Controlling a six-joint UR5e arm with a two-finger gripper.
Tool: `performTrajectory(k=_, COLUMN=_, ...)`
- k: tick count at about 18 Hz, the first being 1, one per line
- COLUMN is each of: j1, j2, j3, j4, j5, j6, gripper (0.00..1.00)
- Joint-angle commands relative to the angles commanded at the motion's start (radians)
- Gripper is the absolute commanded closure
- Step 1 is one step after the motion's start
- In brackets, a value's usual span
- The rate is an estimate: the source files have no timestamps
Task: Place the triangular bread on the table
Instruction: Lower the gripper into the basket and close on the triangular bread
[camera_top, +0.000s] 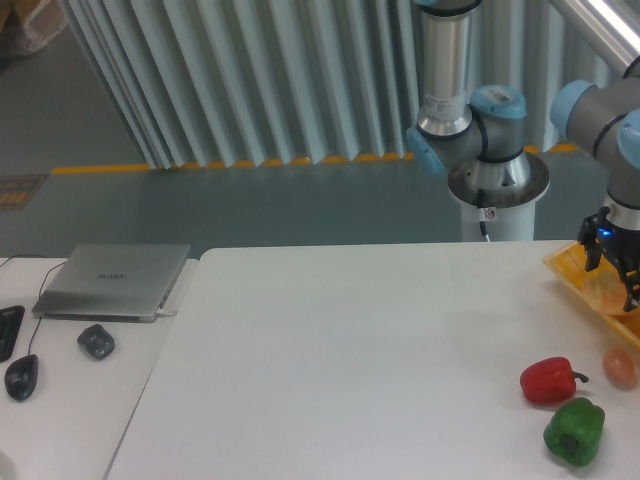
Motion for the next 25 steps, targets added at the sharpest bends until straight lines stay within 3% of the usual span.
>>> performTrajectory(k=6, j1=0.008, j2=-0.003, j3=0.002, j4=-0.002, j5=0.000, j6=0.014, gripper=0.00)
performTrajectory(k=7, j1=0.008, j2=-0.003, j3=0.006, j4=-0.002, j5=0.002, j6=0.012, gripper=0.06)
performTrajectory(k=8, j1=0.006, j2=-0.005, j3=0.012, j4=-0.005, j5=0.006, j6=0.006, gripper=0.29)
performTrajectory(k=10, j1=0.003, j2=-0.009, j3=0.018, j4=-0.008, j5=0.017, j6=0.000, gripper=0.45)
performTrajectory(k=19, j1=0.000, j2=-0.009, j3=0.025, j4=-0.032, j5=0.043, j6=0.012, gripper=0.69)
performTrajectory(k=22, j1=0.003, j2=-0.009, j3=0.061, j4=-0.099, j5=0.041, j6=0.012, gripper=0.79)
performTrajectory(k=25, j1=0.005, j2=-0.011, j3=0.090, j4=-0.135, j5=0.041, j6=0.012, gripper=0.79)
